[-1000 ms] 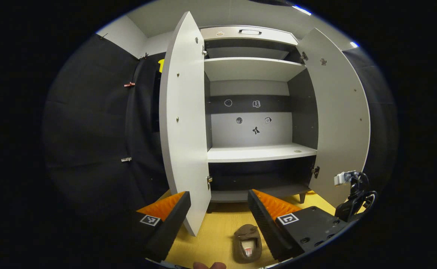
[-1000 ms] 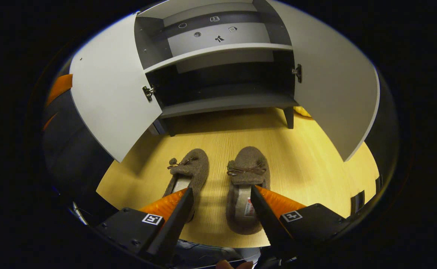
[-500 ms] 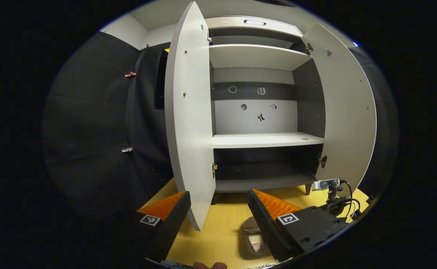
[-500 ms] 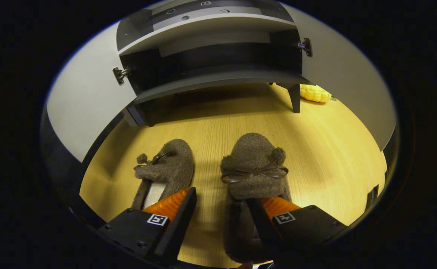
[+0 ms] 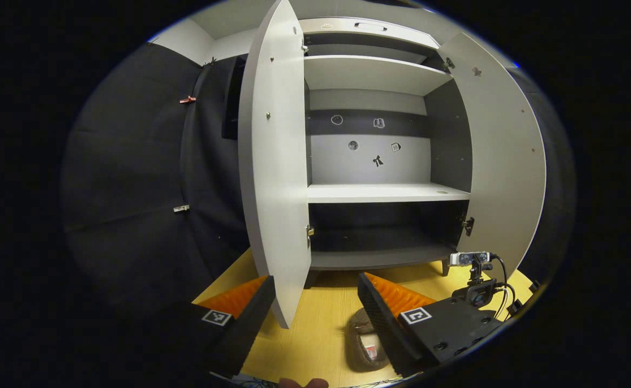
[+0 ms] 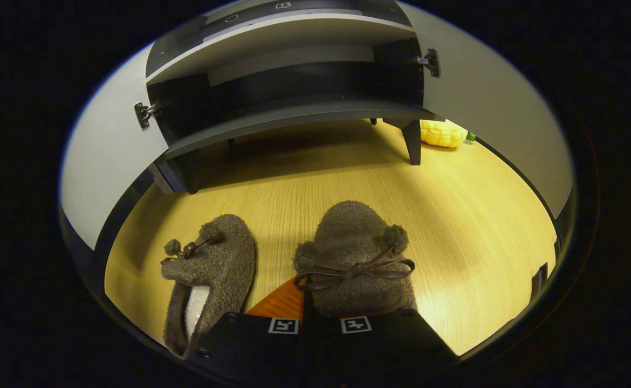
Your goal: Grab one shoe with the right hand and put it into the shoe cabinet, grab the other shoe with the left hand and put it into the shoe cabinet; then close the right door with the right hand and the left door with the left hand.
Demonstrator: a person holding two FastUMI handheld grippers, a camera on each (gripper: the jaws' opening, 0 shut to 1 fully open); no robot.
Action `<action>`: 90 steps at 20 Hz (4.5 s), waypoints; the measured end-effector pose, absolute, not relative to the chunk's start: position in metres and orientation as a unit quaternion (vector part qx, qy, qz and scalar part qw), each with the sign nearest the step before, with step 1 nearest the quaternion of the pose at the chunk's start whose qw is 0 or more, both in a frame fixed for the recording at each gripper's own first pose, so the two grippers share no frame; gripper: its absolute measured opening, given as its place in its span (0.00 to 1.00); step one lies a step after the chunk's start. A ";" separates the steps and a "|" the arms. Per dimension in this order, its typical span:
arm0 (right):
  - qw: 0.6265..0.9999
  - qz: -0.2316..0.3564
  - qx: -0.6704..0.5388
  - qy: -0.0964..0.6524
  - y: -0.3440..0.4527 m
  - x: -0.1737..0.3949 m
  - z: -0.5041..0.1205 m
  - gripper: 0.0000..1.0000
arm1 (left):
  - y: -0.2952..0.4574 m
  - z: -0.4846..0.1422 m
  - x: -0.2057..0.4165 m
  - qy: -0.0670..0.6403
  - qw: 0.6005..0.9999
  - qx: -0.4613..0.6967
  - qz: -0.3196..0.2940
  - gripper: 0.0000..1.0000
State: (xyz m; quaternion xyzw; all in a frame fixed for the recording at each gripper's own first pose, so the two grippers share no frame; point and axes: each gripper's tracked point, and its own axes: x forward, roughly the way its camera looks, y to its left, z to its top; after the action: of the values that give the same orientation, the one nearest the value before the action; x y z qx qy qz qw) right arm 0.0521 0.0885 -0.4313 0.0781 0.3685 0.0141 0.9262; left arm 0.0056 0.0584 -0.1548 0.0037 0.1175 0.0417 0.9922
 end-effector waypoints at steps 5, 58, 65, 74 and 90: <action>0.930 0.033 0.088 0.356 0.081 0.047 -0.401 0.06 | 0.049 -0.168 0.009 0.130 0.991 0.007 0.031 0.98; 0.974 0.039 0.080 0.207 0.064 0.356 -0.060 0.93 | -0.001 -0.102 0.010 0.066 0.998 -0.016 -0.001 0.98; 0.989 0.063 0.085 0.105 0.054 0.268 -0.010 0.98 | -0.002 -0.176 0.013 0.161 0.987 -0.024 -0.008 0.98; 0.994 0.069 0.073 0.031 0.030 0.159 0.032 0.98 | -0.018 -0.320 0.014 0.329 0.941 -0.050 -0.054 0.89; 0.995 0.086 0.027 0.047 0.016 0.076 0.014 0.98 | -0.015 -0.414 0.093 0.328 0.944 0.004 -0.034 0.29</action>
State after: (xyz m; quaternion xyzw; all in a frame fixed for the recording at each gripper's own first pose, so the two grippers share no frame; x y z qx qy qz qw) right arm 0.0758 0.0157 0.0137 0.0273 0.0474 0.0859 0.9948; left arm 0.0935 -0.0146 -0.4142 0.0042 0.3284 -0.0344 0.9439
